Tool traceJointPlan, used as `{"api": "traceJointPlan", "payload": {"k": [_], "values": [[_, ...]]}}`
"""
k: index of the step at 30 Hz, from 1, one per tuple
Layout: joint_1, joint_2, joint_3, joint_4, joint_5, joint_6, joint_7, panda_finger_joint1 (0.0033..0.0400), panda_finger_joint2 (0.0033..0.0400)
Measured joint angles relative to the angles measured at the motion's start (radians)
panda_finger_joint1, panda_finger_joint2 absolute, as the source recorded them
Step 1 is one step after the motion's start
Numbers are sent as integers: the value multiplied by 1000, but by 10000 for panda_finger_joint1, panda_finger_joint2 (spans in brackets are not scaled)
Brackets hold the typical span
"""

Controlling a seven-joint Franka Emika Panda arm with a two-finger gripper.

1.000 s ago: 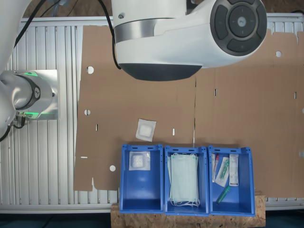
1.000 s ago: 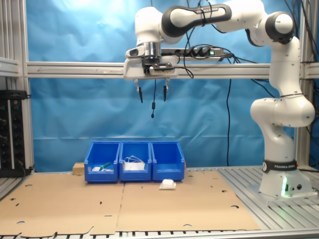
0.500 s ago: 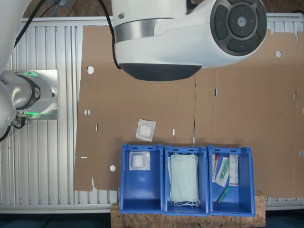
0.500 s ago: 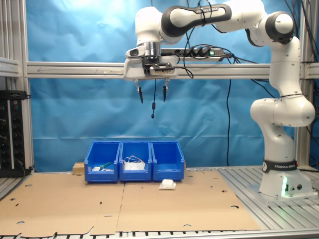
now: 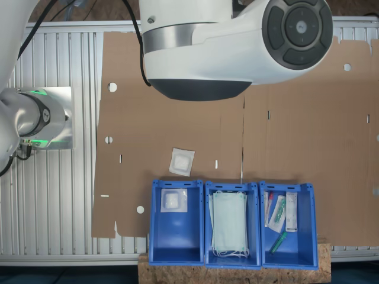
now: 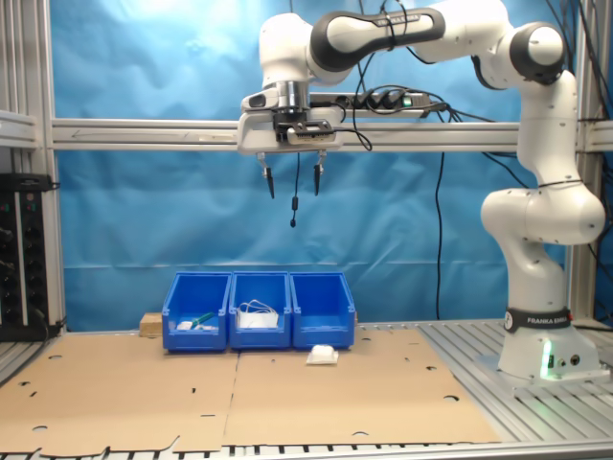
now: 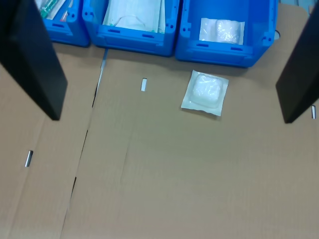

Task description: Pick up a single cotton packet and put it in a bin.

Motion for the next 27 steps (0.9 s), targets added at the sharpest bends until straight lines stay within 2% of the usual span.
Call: {"api": "traceJointPlan", "payload": {"k": [18,23,27], "values": [[-3,9,-19,-13,-1,1,-7,400,400],[-7,15,-35,-26,-38,12,-19,400,400],[-8,15,-40,-51,-85,36,-23,400,400]]}}
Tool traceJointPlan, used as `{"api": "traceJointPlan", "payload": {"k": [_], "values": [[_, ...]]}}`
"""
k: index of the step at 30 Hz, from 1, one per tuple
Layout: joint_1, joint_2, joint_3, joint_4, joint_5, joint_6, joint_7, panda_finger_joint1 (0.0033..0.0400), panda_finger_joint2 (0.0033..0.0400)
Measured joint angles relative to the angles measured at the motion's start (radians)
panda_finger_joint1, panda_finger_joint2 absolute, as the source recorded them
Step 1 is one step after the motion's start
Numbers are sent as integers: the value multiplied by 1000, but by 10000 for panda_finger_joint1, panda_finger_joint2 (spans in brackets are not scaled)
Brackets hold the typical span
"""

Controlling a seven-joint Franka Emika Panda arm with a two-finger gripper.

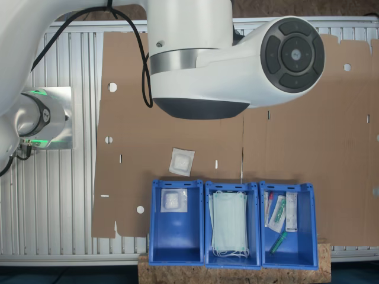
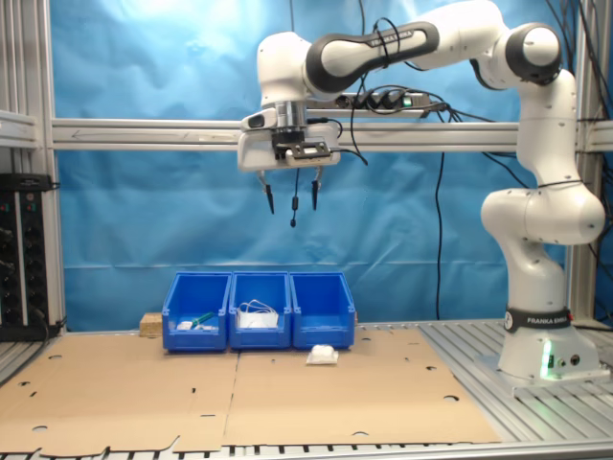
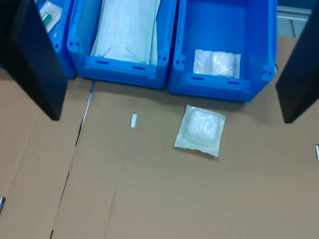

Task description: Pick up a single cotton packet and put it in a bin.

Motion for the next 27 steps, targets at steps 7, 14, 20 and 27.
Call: {"api": "traceJointPlan", "payload": {"k": [7,14,20,27], "values": [[-1,-12,-3,-86,-69,77,-3,400,400],[-5,-40,-9,-216,-107,174,-4,400,400],[-21,-55,-14,-322,-126,256,-4,400,400],[-50,-56,-16,-416,-165,332,-5,400,400]]}}
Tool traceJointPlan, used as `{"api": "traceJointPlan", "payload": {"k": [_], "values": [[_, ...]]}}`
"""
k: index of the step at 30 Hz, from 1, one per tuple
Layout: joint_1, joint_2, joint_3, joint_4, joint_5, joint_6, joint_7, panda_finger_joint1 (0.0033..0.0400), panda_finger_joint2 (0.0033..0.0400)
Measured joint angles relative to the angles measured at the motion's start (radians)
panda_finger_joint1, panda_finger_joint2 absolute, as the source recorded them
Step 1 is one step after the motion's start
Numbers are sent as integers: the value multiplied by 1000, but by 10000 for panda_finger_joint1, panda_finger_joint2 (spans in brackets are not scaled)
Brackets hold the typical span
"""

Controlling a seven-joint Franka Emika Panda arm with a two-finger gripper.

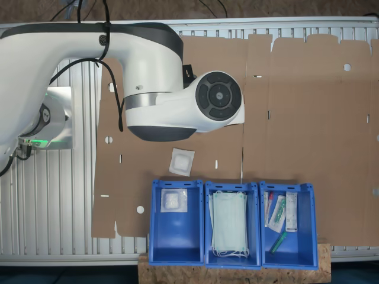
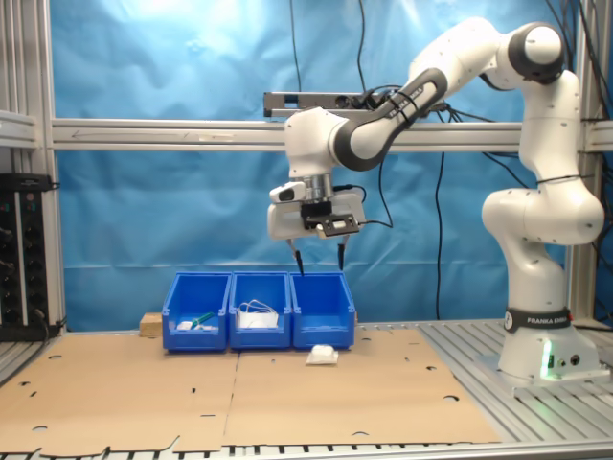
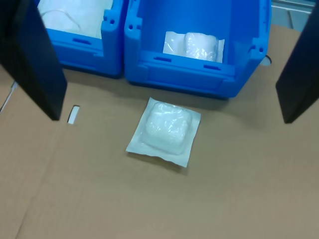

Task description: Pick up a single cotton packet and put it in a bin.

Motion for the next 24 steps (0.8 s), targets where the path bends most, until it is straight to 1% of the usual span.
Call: {"api": "traceJointPlan", "payload": {"k": [4,9,10,13,16,24], "values": [[-17,1,0,-20,-41,27,0,400,400],[-33,4,-2,-31,-77,52,2,400,400],[-33,4,-2,-31,-77,52,2,400,400],[-43,10,-3,-35,-95,69,2,400,400],[-48,17,-4,-36,-105,83,3,400,400],[-54,45,-17,-45,-122,134,3,400,400]]}}
